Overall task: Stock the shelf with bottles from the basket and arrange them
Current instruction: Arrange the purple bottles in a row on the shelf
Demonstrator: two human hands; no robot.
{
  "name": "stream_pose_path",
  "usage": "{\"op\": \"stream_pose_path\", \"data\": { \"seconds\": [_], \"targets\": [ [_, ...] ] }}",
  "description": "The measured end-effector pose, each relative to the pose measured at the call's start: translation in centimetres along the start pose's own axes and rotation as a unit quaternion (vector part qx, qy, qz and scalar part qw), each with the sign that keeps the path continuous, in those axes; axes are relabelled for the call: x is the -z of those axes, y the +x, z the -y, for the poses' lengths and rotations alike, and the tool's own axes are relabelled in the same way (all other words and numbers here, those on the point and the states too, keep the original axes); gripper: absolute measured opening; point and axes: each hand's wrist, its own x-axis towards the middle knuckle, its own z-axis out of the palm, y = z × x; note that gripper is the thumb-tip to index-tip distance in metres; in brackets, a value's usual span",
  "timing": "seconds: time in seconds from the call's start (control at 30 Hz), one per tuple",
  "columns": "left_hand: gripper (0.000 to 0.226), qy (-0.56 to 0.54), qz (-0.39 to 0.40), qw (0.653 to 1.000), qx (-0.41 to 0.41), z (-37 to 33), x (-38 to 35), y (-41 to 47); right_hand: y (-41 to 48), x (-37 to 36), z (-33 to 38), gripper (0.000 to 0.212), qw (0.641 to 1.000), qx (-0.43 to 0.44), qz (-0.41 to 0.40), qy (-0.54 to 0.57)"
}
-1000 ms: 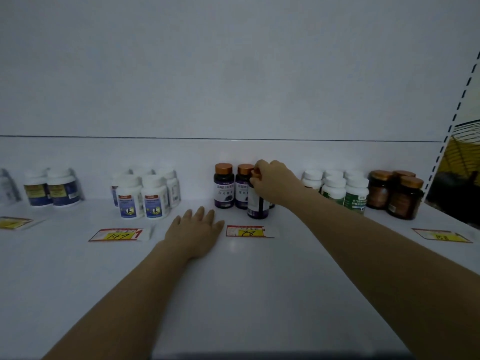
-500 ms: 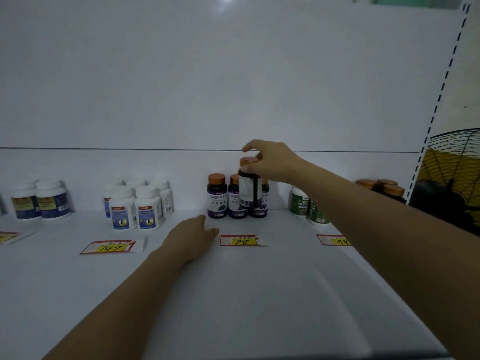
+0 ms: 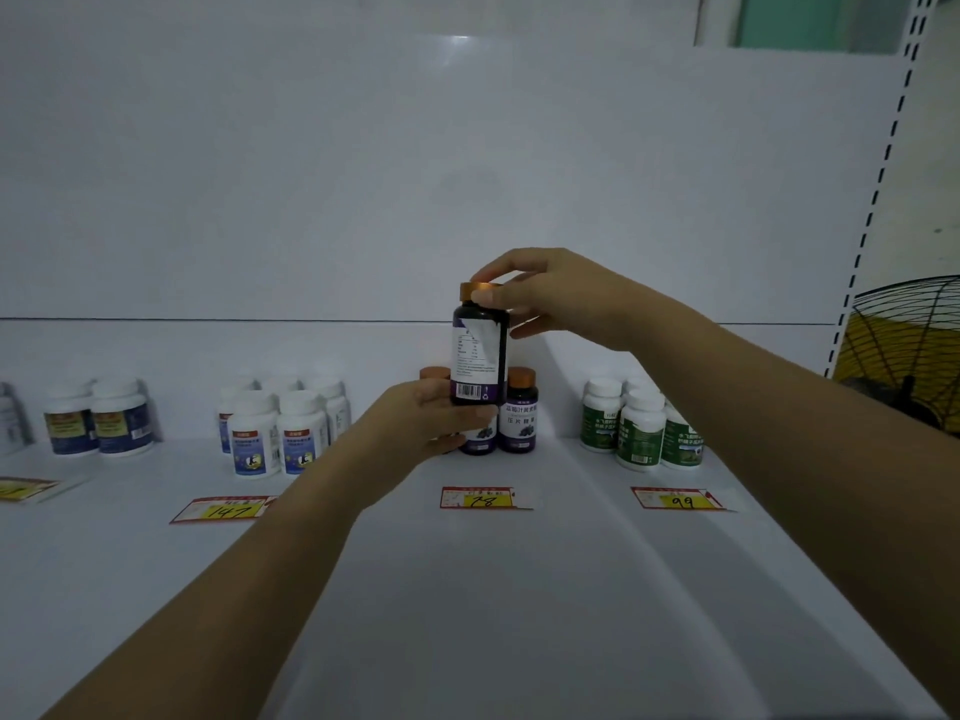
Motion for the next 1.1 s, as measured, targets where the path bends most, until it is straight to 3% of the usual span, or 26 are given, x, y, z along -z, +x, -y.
{"op": "stream_pose_path", "data": {
  "seconds": [0.17, 0.4, 0.63, 0.77, 0.97, 1.03, 1.1],
  "targets": [
    [0.04, -0.008, -0.003, 1.0, 0.02, 0.8, -0.3, -0.3, -0.4, -0.4, -1.2, 0.024, 1.0, -0.013, 0.008, 0.025],
    [0.024, -0.046, 0.049, 0.995, 0.07, 1.2, -0.6, -0.7, -0.3, -0.5, -2.3, 0.031, 0.998, -0.053, 0.03, 0.01],
    [0.034, -0.018, 0.034, 0.998, 0.056, 1.0, -0.8, -0.6, -0.4, -0.2, -2.1, 0.025, 0.998, -0.048, 0.041, 0.027],
    [0.042, 0.057, -0.037, 0.997, 0.036, 0.9, -1.0, -0.1, -0.3, -0.5, -1.4, 0.034, 0.997, -0.043, 0.061, 0.024],
    [0.061, 0.226, -0.075, 0.971, 0.007, -0.4, -1.2, 1.3, -0.2, -0.8, 0.5, 0.042, 0.991, -0.002, 0.031, -0.133],
    [0.059, 0.328, -0.083, 0.941, 0.002, -1.1, -1.0, 1.7, -0.1, -0.8, 0.8, 0.044, 0.984, 0.0, 0.005, -0.178],
    [0.053, 0.45, -0.099, 0.887, 0.011, -1.5, -0.6, 1.8, 0.0, -1.2, 0.7, 0.046, 0.97, 0.003, -0.024, -0.243]
  ]
}}
